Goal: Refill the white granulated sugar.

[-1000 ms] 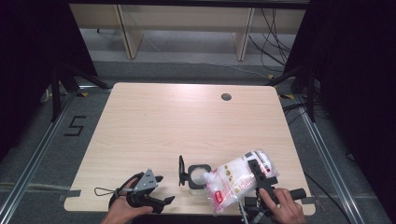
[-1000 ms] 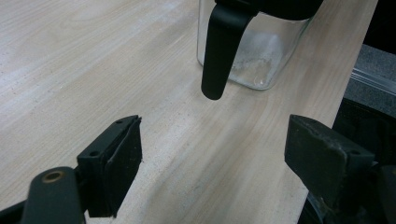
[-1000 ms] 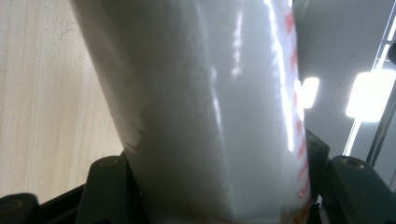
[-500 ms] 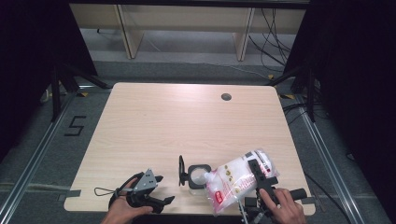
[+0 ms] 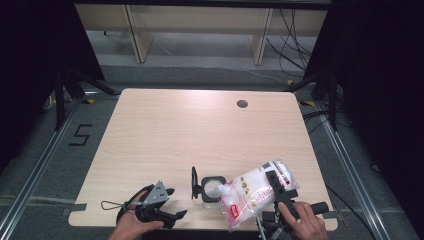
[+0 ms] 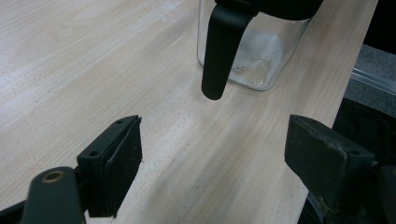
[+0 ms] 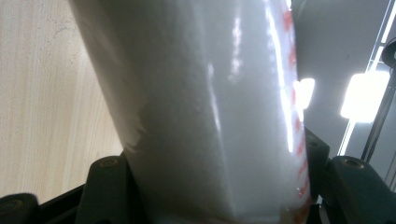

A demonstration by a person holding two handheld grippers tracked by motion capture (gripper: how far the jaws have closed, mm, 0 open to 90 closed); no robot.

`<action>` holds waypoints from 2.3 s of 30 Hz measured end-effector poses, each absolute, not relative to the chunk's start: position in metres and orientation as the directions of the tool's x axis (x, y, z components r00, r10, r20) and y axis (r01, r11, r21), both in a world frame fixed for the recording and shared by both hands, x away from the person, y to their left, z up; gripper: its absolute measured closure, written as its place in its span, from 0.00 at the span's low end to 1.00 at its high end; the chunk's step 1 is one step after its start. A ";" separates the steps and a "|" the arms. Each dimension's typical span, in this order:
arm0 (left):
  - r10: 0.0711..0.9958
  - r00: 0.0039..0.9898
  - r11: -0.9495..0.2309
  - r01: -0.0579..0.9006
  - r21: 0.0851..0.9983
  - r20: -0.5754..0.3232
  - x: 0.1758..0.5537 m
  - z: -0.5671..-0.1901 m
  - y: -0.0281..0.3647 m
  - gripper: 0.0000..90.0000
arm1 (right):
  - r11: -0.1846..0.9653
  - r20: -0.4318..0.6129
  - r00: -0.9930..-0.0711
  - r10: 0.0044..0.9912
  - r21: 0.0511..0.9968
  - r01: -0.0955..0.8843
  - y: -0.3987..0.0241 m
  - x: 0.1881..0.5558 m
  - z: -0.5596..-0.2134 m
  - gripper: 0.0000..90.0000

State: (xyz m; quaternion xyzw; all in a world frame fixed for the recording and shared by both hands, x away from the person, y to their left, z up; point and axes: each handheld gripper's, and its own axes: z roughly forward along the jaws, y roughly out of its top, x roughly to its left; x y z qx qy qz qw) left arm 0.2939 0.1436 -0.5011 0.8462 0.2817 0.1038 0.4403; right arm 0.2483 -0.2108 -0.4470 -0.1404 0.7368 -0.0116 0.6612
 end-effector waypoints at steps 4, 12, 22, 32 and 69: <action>0.569 0.819 -0.452 0.386 0.804 -0.073 0.294 -0.501 0.144 0.21 | 0.965 -0.974 -0.095 -0.204 -0.183 -0.187 -0.211 0.248 -0.448 0.46; 0.569 0.819 -0.453 0.385 0.804 -0.072 0.294 -0.501 0.144 0.21 | 0.965 -0.974 -0.092 -0.205 -0.185 -0.188 -0.211 0.248 -0.447 0.46; 0.569 0.819 -0.453 0.386 0.804 -0.073 0.294 -0.501 0.144 0.21 | 0.967 -0.973 -0.104 -0.205 -0.186 -0.173 -0.211 0.246 -0.446 0.46; 0.558 0.828 -0.469 0.374 0.800 -0.060 0.295 -0.501 0.144 0.21 | 0.970 -0.980 -0.093 -0.174 -0.154 -0.189 -0.213 0.248 -0.449 0.46; 0.568 0.820 -0.453 0.384 0.805 -0.071 0.294 -0.501 0.144 0.21 | 0.962 -0.977 -0.083 -0.195 -0.174 -0.209 -0.213 0.248 -0.446 0.46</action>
